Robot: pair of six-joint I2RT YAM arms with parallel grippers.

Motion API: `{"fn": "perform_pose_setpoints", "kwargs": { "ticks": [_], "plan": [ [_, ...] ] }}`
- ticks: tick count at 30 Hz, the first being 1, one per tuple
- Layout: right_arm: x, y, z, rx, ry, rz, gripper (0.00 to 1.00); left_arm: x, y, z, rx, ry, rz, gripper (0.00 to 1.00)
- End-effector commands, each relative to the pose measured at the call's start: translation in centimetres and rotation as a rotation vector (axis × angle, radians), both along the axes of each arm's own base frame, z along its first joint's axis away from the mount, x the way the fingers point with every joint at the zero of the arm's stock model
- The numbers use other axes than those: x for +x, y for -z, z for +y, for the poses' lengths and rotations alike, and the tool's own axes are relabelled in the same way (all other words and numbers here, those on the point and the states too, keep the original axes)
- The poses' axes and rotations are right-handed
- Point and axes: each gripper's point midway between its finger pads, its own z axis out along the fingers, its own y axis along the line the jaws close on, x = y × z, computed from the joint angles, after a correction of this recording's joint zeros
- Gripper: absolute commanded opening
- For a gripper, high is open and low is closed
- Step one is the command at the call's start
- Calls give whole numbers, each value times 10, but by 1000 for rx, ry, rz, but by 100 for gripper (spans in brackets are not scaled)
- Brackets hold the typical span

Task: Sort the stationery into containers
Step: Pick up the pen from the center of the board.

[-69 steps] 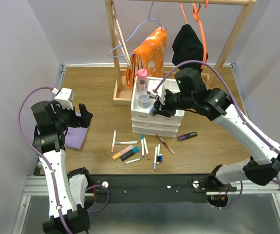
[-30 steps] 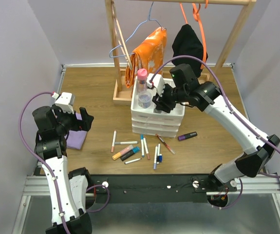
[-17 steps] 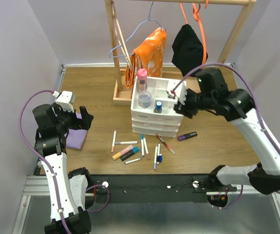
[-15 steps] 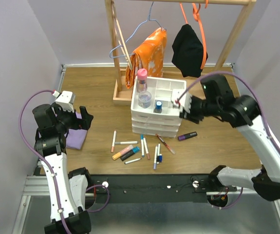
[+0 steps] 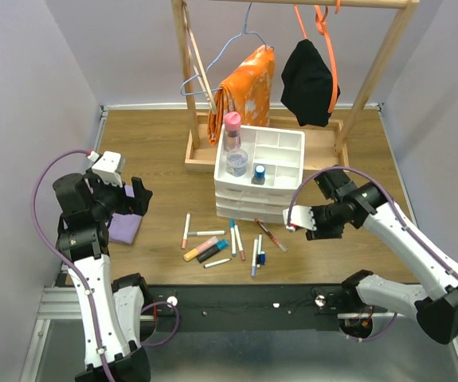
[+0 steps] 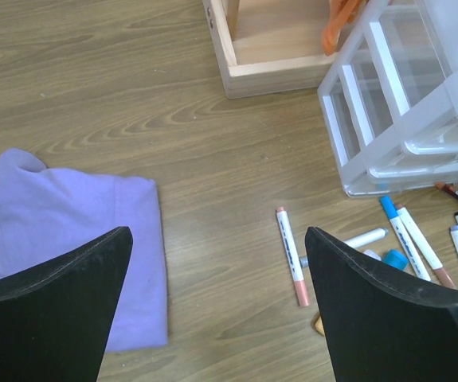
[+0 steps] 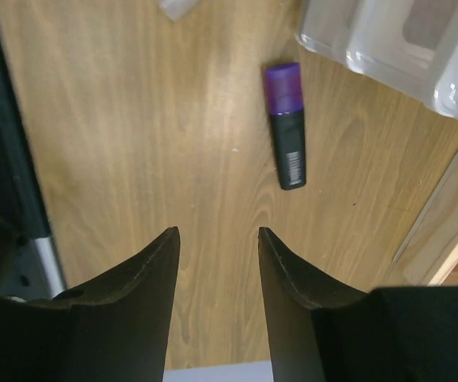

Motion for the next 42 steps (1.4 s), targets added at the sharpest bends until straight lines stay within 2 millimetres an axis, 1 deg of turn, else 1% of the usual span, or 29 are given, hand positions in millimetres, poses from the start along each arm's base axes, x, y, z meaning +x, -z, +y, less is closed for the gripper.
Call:
{"fn": "perform_pose_setpoints", "kwargs": {
  "ticks": [1, 2, 3, 4, 6, 7, 8, 10, 11, 12, 14, 19, 24, 27, 37, 42],
  "plan": [
    [49, 17, -8, 47, -17, -79, 51, -11, -2, 2, 45, -8, 2, 99],
    [53, 20, -8, 66, -19, -76, 51, -12, -1, 3, 48, -13, 5, 99],
    [58, 27, -12, 65, -17, -56, 51, -14, 0, 2, 48, -15, 10, 99],
    [66, 28, -19, 66, -24, -71, 51, -15, 1, 3, 51, -19, 12, 99],
    [69, 34, -19, 98, -51, -46, 51, -18, 3, 3, 51, -26, 20, 99],
    [71, 35, -24, 110, -83, -50, 51, -19, 3, 4, 54, -29, 21, 99],
    [69, 36, -19, 154, -113, -41, 50, -20, 3, 4, 54, -34, 24, 99],
    [69, 42, -20, 177, -165, -32, 50, -23, 5, 5, 62, -38, 35, 99],
    [67, 45, -16, 205, -176, -21, 51, -23, 2, 5, 69, -38, 31, 99],
    [67, 46, -15, 219, -181, -15, 51, -24, 4, 6, 71, -38, 47, 99],
    [64, 54, -13, 244, -212, 14, 51, -25, 1, 8, 93, -35, 49, 99],
    [66, 68, -12, 281, -238, 42, 51, -26, -3, 10, 108, -39, 66, 99],
    [66, 88, -15, 285, -230, 76, 51, -26, -8, 13, 114, -51, 72, 99],
    [67, 95, -16, 296, -212, 100, 51, -26, -9, 15, 115, -58, 80, 99],
    [85, 109, -21, 332, -141, 133, 51, -22, -14, 21, 73, -93, 89, 99],
    [85, 119, -24, 314, -146, 176, 52, -20, -15, 25, 66, -107, 93, 99]
  ]
}}
